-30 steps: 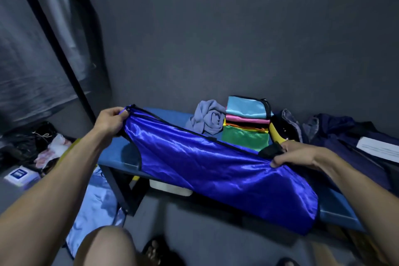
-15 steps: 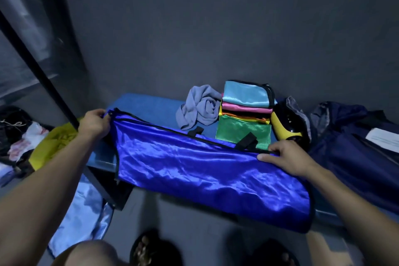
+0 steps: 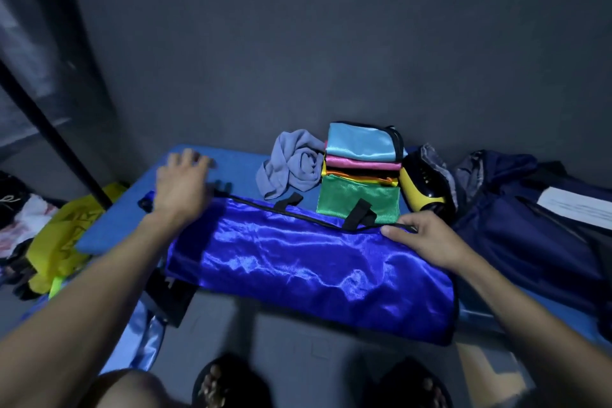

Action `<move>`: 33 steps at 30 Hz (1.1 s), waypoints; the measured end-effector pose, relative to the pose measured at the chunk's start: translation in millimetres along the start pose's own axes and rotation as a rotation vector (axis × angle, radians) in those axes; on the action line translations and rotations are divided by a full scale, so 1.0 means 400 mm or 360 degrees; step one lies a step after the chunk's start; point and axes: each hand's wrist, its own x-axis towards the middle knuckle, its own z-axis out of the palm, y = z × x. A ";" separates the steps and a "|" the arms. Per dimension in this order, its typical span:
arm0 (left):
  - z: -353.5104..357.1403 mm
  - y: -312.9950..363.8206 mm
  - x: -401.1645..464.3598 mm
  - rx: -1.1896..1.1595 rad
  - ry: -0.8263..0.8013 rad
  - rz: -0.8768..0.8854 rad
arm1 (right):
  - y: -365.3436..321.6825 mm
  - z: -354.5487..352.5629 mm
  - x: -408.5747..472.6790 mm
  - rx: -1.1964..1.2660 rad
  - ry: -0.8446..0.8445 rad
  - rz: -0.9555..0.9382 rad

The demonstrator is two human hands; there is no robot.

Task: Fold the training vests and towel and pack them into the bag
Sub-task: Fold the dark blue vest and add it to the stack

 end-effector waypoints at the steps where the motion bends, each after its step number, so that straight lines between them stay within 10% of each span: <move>1: -0.043 0.069 -0.014 -0.0298 -0.0187 0.0128 | -0.015 0.005 0.002 0.0114 -0.0012 0.0044; 6: -0.190 0.426 -0.185 -0.1595 -0.1435 0.0263 | -0.135 0.090 0.006 0.0477 0.0160 0.0218; 15: -0.104 0.487 -0.265 -0.1755 -0.0859 -0.0137 | -0.212 0.135 -0.026 0.1104 -0.0093 0.0335; 33: -0.075 0.481 -0.246 -0.2287 -0.0959 -0.0245 | -0.189 0.175 -0.011 0.1461 0.0140 0.0236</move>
